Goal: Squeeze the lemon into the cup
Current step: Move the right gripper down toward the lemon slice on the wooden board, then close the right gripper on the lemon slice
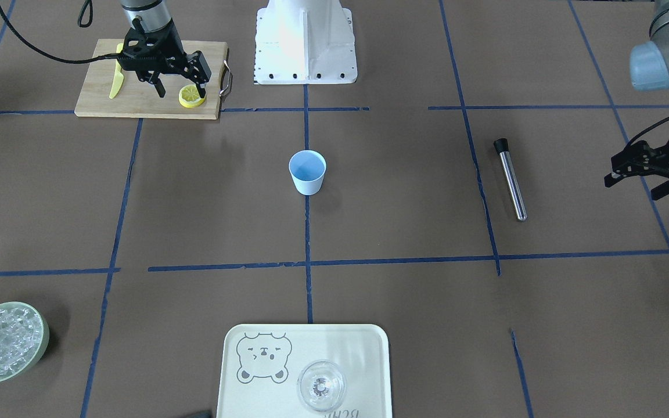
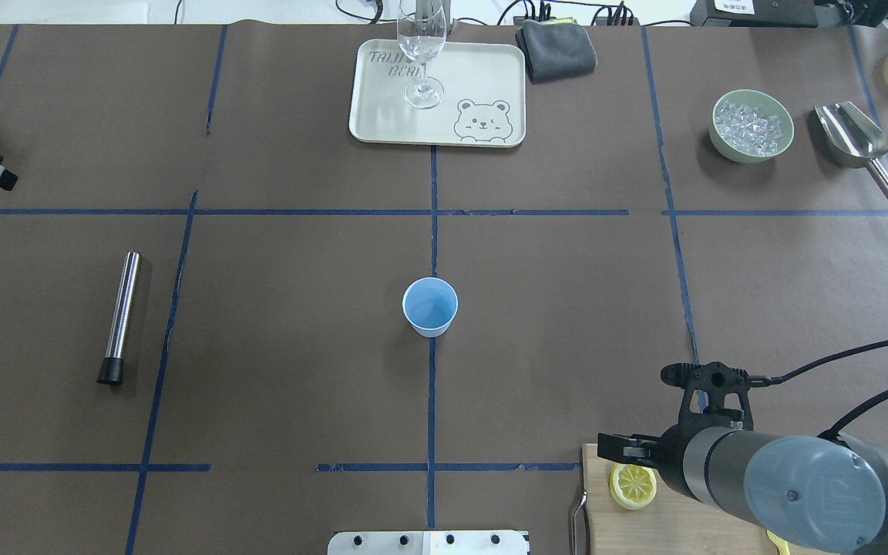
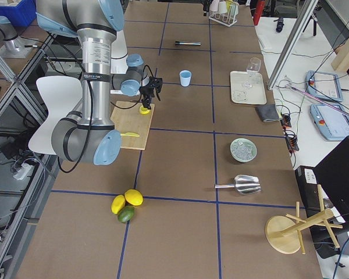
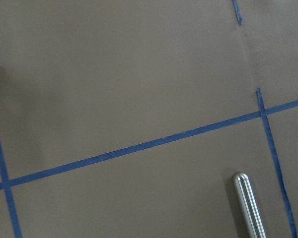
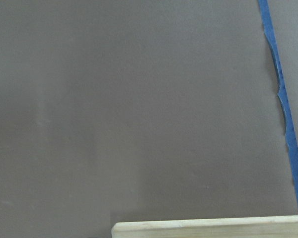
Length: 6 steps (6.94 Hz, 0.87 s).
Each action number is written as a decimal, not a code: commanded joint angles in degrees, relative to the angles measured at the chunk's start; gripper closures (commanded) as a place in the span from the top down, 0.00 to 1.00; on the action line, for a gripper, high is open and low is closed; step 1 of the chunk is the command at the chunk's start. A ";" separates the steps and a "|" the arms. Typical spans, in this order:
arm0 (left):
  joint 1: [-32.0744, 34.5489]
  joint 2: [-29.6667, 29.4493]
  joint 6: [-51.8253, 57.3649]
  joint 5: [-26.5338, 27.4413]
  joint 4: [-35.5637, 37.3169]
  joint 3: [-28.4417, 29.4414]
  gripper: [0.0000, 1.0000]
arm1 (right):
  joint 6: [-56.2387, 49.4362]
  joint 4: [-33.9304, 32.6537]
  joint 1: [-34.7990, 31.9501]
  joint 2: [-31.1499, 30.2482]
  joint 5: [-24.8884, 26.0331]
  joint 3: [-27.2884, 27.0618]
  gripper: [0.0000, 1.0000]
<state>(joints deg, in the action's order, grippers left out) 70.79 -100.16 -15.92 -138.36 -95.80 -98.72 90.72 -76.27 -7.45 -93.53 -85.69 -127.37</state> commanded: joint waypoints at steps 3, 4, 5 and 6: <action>-1.27 -0.82 -1.13 0.37 -0.09 -0.07 1.00 | 0.33 0.16 3.75 2.38 1.23 4.67 1.00; -1.27 -0.82 -1.22 0.37 -0.09 -0.07 1.00 | 0.33 0.16 4.02 2.39 1.23 4.68 1.00; -1.27 -1.09 -1.30 0.37 -0.09 -0.16 1.00 | 0.33 0.16 3.93 2.30 1.06 4.50 1.00; -1.27 -1.26 -1.31 0.28 -0.09 -0.07 1.00 | 0.33 0.16 3.93 2.21 0.97 4.50 1.00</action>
<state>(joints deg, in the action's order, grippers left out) 69.53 -101.20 -17.19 -138.00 -95.88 -98.83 91.06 -76.11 -3.55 -91.26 -84.60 -122.85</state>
